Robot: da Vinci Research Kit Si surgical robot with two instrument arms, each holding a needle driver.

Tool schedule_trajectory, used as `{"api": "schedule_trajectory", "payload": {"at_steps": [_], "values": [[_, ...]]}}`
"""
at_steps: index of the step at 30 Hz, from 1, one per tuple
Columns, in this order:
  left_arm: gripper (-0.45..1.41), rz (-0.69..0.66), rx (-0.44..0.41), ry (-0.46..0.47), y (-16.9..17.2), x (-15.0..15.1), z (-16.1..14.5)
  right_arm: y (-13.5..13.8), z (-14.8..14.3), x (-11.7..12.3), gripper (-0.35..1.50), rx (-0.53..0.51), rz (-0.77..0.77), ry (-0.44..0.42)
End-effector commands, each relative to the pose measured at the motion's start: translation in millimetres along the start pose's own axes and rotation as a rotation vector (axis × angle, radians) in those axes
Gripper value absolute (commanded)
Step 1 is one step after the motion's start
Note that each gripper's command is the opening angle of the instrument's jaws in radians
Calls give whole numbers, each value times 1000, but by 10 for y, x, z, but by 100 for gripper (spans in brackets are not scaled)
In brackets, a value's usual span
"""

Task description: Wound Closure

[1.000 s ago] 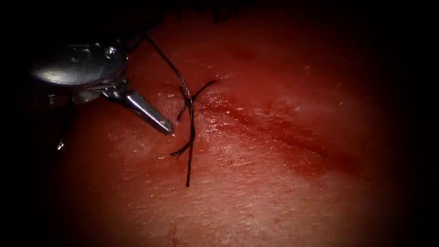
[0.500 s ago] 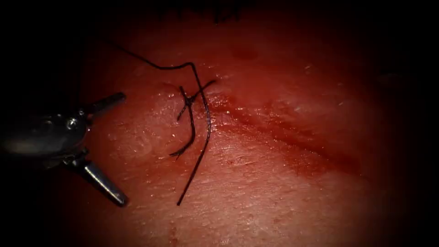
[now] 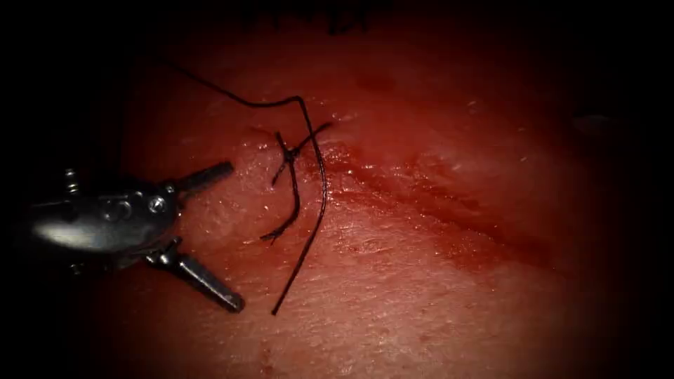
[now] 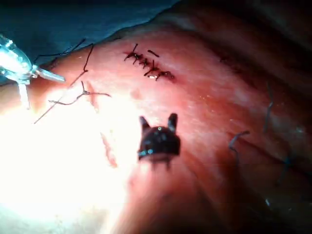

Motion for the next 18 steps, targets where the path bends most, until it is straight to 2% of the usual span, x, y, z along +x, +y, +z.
{"api": "schedule_trajectory", "payload": {"at_steps": [1,4,7,11,14,18], "values": [[74,7,-3,3,0,-1,7,-4,5,-1,141,4,-3,0],[46,139,26,57,3,2,15,-13,6,7,138,18,-37,11],[15,236,49,93,5,0,18,-43,11,25,126,116,-68,81],[-1,280,58,106,3,-7,16,-71,17,48,111,190,-103,113],[-5,283,59,112,-1,-12,14,-88,22,61,103,225,-113,130],[-20,290,60,112,-1,-19,14,-103,30,74,88,264,-130,150]]}}
